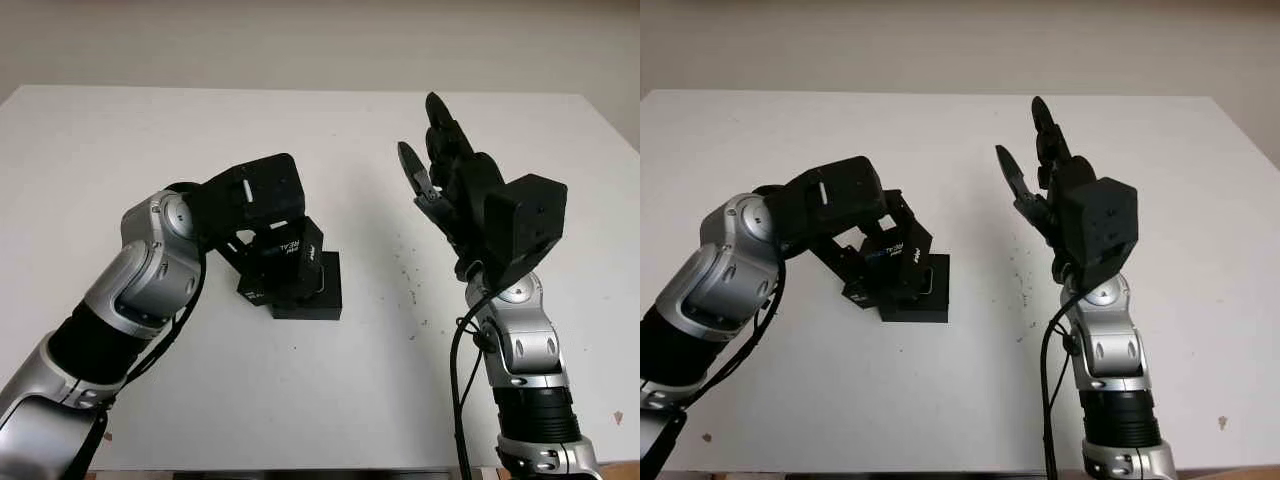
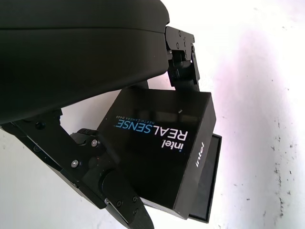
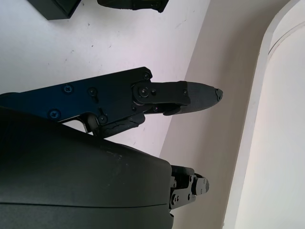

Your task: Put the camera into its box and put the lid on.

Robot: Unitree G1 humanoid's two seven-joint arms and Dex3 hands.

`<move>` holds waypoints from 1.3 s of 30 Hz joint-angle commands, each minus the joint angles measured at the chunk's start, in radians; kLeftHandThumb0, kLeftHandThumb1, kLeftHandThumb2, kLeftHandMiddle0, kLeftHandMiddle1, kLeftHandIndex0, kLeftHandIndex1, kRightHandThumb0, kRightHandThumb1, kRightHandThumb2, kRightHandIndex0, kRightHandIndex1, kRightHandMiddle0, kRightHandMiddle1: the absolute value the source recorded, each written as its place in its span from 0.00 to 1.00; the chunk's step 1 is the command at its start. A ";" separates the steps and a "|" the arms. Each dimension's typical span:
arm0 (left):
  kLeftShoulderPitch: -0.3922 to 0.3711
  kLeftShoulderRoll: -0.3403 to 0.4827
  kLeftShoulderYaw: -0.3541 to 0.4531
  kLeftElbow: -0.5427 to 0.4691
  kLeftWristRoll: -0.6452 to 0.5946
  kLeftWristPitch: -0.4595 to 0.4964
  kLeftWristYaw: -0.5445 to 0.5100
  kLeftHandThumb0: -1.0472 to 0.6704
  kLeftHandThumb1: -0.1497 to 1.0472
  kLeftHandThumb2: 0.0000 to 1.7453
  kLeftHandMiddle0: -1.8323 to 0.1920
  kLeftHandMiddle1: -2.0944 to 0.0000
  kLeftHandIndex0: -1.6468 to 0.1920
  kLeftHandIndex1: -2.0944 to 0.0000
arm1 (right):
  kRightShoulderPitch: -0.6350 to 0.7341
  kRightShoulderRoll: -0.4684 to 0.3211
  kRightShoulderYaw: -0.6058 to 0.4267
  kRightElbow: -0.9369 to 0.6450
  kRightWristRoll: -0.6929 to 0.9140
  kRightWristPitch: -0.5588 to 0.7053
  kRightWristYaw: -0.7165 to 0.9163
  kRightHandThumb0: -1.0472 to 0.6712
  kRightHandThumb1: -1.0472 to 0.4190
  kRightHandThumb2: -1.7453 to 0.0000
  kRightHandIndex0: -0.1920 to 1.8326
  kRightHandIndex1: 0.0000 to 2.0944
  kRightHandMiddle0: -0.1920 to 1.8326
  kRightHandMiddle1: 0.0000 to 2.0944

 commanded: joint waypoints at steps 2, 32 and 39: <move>-0.034 -0.016 -0.032 0.005 -0.007 0.015 -0.003 0.48 0.95 0.03 0.65 0.20 0.73 0.23 | 0.004 0.008 -0.003 -0.023 0.004 -0.007 -0.001 0.25 0.00 0.82 0.06 0.02 0.10 0.02; -0.091 -0.100 -0.166 0.000 0.000 0.031 0.071 0.46 0.96 0.03 0.81 0.22 0.82 0.26 | 0.014 0.009 0.000 -0.001 -0.004 -0.043 0.003 0.24 0.00 0.82 0.06 0.03 0.11 0.03; -0.090 -0.104 -0.175 -0.007 0.002 0.077 0.072 0.47 0.96 0.03 0.76 0.17 0.81 0.21 | 0.016 0.008 0.002 -0.007 -0.011 -0.036 0.000 0.24 0.00 0.82 0.07 0.03 0.12 0.03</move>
